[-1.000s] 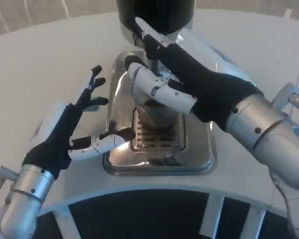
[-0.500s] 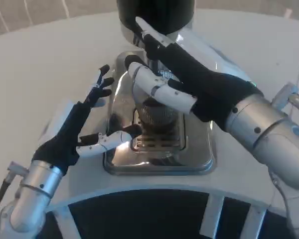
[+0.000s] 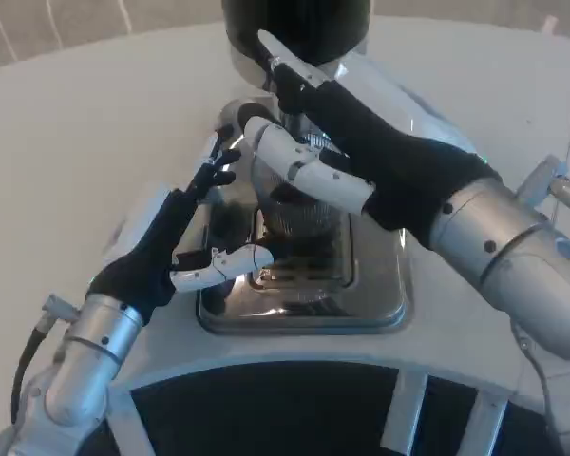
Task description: Grasp the cup under the faucet to collect the drink, then remove the cup.
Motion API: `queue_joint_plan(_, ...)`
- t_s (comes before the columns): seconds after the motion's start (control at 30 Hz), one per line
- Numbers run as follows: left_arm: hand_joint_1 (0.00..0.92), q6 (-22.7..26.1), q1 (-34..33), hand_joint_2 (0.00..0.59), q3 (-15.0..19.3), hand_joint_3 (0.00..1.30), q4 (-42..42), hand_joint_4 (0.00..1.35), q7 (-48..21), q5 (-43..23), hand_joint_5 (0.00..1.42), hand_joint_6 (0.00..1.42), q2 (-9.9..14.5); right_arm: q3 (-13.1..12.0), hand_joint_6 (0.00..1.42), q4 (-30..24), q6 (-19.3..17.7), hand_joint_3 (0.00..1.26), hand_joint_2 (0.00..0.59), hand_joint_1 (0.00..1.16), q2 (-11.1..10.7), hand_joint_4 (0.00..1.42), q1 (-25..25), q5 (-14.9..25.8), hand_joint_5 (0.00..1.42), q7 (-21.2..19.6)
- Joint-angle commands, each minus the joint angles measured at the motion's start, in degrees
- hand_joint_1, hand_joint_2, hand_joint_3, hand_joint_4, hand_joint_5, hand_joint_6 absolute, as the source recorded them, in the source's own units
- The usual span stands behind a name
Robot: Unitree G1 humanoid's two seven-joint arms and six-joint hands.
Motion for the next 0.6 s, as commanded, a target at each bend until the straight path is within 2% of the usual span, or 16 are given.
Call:
queue_joint_plan(0.03, 0.454, -1.2, -0.4, 0.068, -0.4, 0.0, 1.1, 0.09, 0.4, 0.3, 0.16, 0.22, 0.2, 1.1, 0.0, 0.5, -1.0, 0.0, 0.55, 0.0, 0.8, 0.0, 1.0, 0.6, 0.0, 0.5)
queue_joint_plan(0.13, 0.453, -1.3, -0.4, 0.068, -0.4, 0.0, 1.4, 0.09, 0.3, 0.3, 0.16, 0.22, 0.4, 0.7, 0.0, -0.2, -1.4, 0.0, 0.55, 0.0, 1.1, 0.0, 1.6, 0.2, 0.0, -0.8)
queue_joint_plan(0.43, 0.452, -1.5, -0.1, 0.068, -0.4, 0.0, 1.4, 0.09, 0.1, 0.3, 0.17, 0.22, 0.5, -3.4, 0.0, -4.1, -4.4, 0.0, 0.546, 0.0, 1.3, 0.0, 3.6, -1.4, 0.0, -5.6)
queue_joint_plan(0.6, 0.45, -1.6, -0.1, 0.069, -0.7, 0.0, 1.0, 0.1, 0.0, 0.4, 0.17, 0.22, 0.2, -5.5, 0.0, -6.4, -5.7, 0.0, 0.546, 0.0, 1.5, 0.0, 3.8, -2.3, 0.0, -6.7)
